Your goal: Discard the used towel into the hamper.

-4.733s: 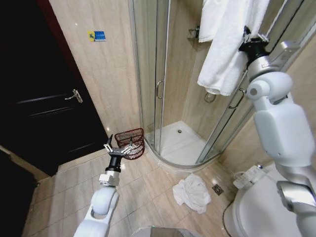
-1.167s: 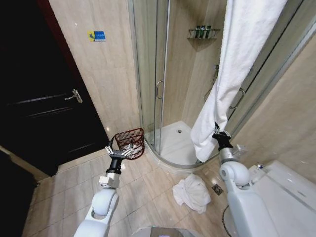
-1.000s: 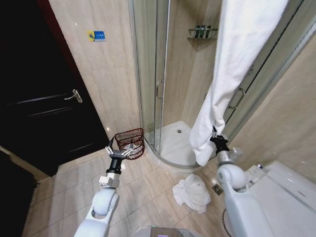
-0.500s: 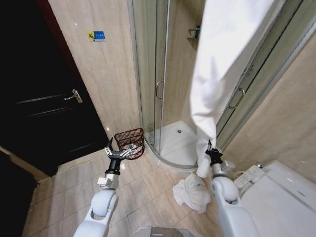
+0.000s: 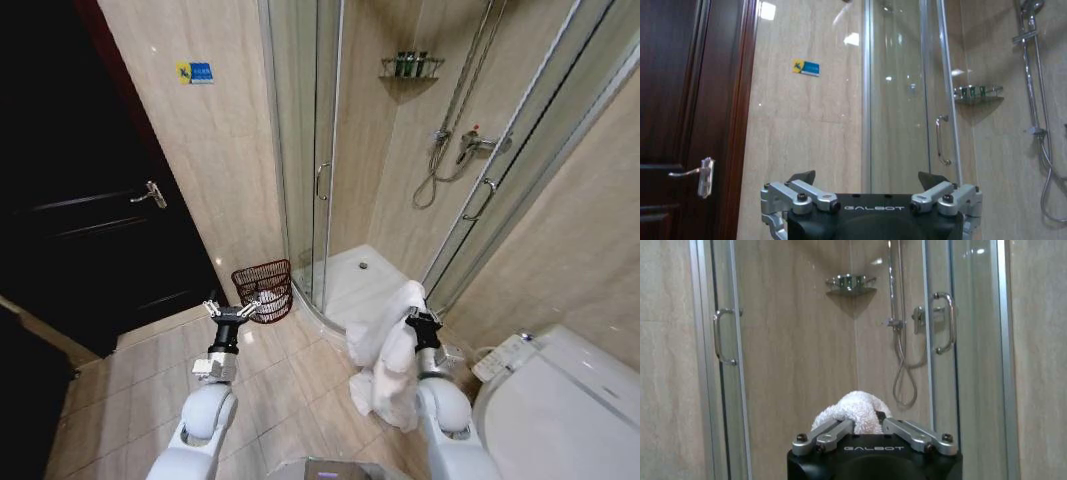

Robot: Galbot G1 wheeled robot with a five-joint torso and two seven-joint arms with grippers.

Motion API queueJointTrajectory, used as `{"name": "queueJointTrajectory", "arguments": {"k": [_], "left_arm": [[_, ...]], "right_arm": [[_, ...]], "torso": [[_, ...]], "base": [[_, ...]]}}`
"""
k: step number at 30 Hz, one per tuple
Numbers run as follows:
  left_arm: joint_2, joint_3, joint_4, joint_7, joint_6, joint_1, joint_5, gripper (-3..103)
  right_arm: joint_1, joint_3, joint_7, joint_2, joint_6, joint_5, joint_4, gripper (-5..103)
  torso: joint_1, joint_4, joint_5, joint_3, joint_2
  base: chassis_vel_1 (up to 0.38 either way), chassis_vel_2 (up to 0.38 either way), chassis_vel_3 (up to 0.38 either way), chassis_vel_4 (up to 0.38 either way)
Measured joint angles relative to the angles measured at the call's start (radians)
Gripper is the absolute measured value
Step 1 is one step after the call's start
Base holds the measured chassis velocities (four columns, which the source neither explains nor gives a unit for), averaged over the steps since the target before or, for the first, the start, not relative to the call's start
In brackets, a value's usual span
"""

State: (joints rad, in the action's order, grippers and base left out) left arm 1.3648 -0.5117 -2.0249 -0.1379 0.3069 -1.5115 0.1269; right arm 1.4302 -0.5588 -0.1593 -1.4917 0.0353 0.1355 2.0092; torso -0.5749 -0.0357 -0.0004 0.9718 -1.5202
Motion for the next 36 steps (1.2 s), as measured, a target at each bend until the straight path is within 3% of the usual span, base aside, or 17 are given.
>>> {"name": "queueJointTrajectory", "arguments": {"k": [9,12,15,16,23,26,28,36], "left_arm": [[-0.005,0.001,0.004,0.001,0.007,-0.003,0.017,100],[-0.01,-0.003,0.004,0.003,0.013,-0.004,0.022,100],[-0.01,-0.004,0.004,0.004,0.014,-0.005,0.023,100],[-0.01,-0.004,0.003,0.006,0.015,-0.005,0.023,100],[-0.005,-0.001,0.006,0.01,0.021,-0.004,0.021,100],[0.0,0.003,0.01,0.016,0.031,-0.007,0.017,100],[0.001,0.001,0.009,0.024,0.037,-0.017,0.015,100],[-0.001,-0.006,0.007,0.025,0.037,-0.01,0.016,100]], "right_arm": [[-0.035,-0.004,-0.03,0.041,-0.046,-0.002,0.078,3],[-0.102,-0.027,-0.055,0.126,-0.146,0.062,0.218,3],[-0.113,-0.038,-0.058,0.161,-0.175,0.098,0.269,3],[-0.116,-0.055,-0.061,0.208,-0.197,0.136,0.329,3],[-0.099,-0.081,-0.067,0.275,-0.203,0.179,0.402,3],[-0.087,-0.103,-0.076,0.332,-0.202,0.216,0.451,3],[-0.093,-0.141,-0.099,0.408,-0.214,0.288,0.497,3],[-0.095,-0.247,-0.121,0.524,-0.225,0.404,0.499,3]], "torso": [[0.0,0.0,0.0006,0.0,0.0],[0.0,-0.0003,0.0002,0.0,0.0],[0.0,-0.0002,0.0004,0.0,0.0],[0.0,0.0,0.0005,0.0,0.0],[0.0,0.0001,0.0006,0.0,0.0],[0.0,0.0001,0.0005,0.0,0.0],[0.0,-0.0001,0.0005,0.0,0.0],[0.0,0.0,0.0006,0.0,0.0]], "base": [[0.0,0.0,0.0,0.0],[0.0,0.0,0.0,0.0],[0.0,0.0,0.0,0.0],[0.0,0.0,0.0,0.0],[0.0,0.0,0.0,0.0],[0.0,0.0,0.0,0.0],[0.0,0.0,0.0,0.0],[0.0,0.0,0.0,0.0]]}}
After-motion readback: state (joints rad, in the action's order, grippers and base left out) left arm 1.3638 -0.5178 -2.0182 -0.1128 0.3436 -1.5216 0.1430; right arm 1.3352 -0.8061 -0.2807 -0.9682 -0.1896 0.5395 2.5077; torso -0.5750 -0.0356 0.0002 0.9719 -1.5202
